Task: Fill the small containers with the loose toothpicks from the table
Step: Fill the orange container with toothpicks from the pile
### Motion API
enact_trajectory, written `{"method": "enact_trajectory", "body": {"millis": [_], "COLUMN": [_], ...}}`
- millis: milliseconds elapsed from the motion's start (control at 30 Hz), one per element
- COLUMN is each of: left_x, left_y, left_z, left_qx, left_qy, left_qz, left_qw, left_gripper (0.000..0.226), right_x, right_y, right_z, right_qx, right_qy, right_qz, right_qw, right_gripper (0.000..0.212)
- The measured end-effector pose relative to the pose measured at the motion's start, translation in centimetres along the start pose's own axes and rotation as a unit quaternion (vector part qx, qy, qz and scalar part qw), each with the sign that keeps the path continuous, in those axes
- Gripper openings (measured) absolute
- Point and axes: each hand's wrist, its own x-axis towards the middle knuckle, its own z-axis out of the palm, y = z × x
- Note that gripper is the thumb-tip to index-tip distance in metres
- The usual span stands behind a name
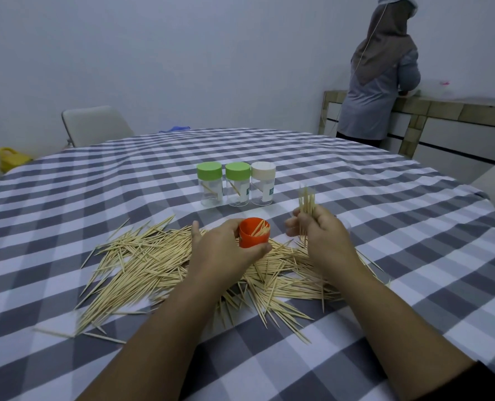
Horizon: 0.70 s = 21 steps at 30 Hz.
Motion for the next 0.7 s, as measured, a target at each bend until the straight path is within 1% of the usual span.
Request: {"method": "enact_trajectory", "body": {"millis": [133,200,333,433,567,700], "left_x": [-0.2,-0.4,-0.5,-0.6,-0.7,-0.6], "left_y": [0.4,0.5,0.8,0.9,1.0,1.0], "left_z": [0.2,0.2,0.3,0.6,1.0,1.1], "left_qx": [0.007,0.005,-0.002,-0.001,-0.006,-0.001], "left_qy": [-0.006,-0.014,-0.024,-0.028,-0.031,-0.031], "left_qz": [0.011,0.013,0.023,0.039,0.057,0.07], "left_qw": [1.0,1.0,0.999,0.999,0.998,0.997], "left_gripper": [0.065,0.064,0.063,0.062,0.06,0.06], "right_x": [0.1,-0.1,-0.3,-0.4,-0.5,-0.8], "right_y": [-0.3,-0.4,-0.3,-0.3,-0.6,-0.6], "right_z": [0.2,0.5,0.6,0.6,0.9,1.2], "right_qx": [0.122,0.149,0.163,0.2,0.223,0.177], "right_qy": [0.023,0.039,0.07,0.077,0.062,0.018], "right_qz": [0.012,0.005,-0.028,-0.029,-0.034,-0.037], "right_qw": [0.992,0.988,0.984,0.976,0.972,0.983], "right_gripper": [0.019,0.02,0.02,0.021,0.02,0.021]}}
